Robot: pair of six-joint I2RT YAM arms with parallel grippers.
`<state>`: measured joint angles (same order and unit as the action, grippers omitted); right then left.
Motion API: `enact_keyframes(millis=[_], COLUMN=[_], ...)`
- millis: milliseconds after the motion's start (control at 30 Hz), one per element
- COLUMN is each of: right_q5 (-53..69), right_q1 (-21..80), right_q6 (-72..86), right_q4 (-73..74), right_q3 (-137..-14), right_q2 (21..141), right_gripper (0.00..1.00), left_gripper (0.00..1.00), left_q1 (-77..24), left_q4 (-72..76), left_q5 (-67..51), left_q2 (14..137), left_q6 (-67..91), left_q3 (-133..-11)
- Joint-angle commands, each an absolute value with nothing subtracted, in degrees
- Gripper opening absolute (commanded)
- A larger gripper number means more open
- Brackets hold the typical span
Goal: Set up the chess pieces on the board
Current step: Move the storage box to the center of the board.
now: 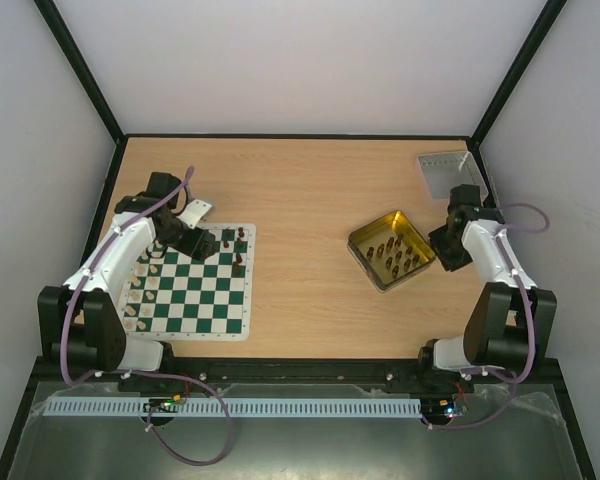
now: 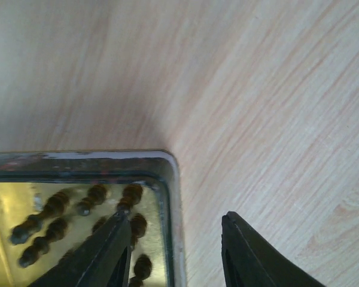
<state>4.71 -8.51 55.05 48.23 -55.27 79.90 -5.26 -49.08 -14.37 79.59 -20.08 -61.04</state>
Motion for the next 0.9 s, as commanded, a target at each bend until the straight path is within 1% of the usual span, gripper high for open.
enact_keyframes(millis=[0,133,233,300,400,500,700,867], right_q5=[4.46,4.45,4.93,5.16,8.93,14.33,16.78,15.67], right_q1=[-6.45,1.52,9.74,15.08,21.21,24.61,30.51,31.73], right_q6=[53.34,52.07,48.87,46.06,41.66,38.73,32.27,31.81], right_q4=[48.95,46.02,46.11,48.33,50.32,51.35,57.0,56.99], right_q3=[-58.51,-62.12,-69.04,-74.93,-82.18,-85.88,-92.7,-89.78], right_q2=[78.8,78.8,82.61,87.08,93.46,98.59,107.37,109.17], right_gripper=[0.42,0.49,0.52,0.52,0.52,0.52,0.52,0.52], left_gripper=[0.86,0.86,0.86,0.86,0.86,0.86,0.87,0.87], left_q1=[-6.03,-6.7,-7.44,-8.01,-8.36,-8.44,-8.35,-8.34], left_q4=[-49.44,-49.26,-49.04,-49.06,-49.17,-49.4,-50.01,-50.19], left_q5=[-14.15,-13.89,-13.42,-12.83,-12.4,-12.51,-13.82,-13.53], left_q2=[78.2,78.21,78.44,78.76,79.01,79.08,77.11,76.32], left_q6=[-19.28,-18.7,-18.31,-18.05,-17.68,-17.41,-16.49,-15.91], left_q3=[-59.86,-59.86,-60.26,-60.71,-61.49,-62.02,-62.86,-62.67])
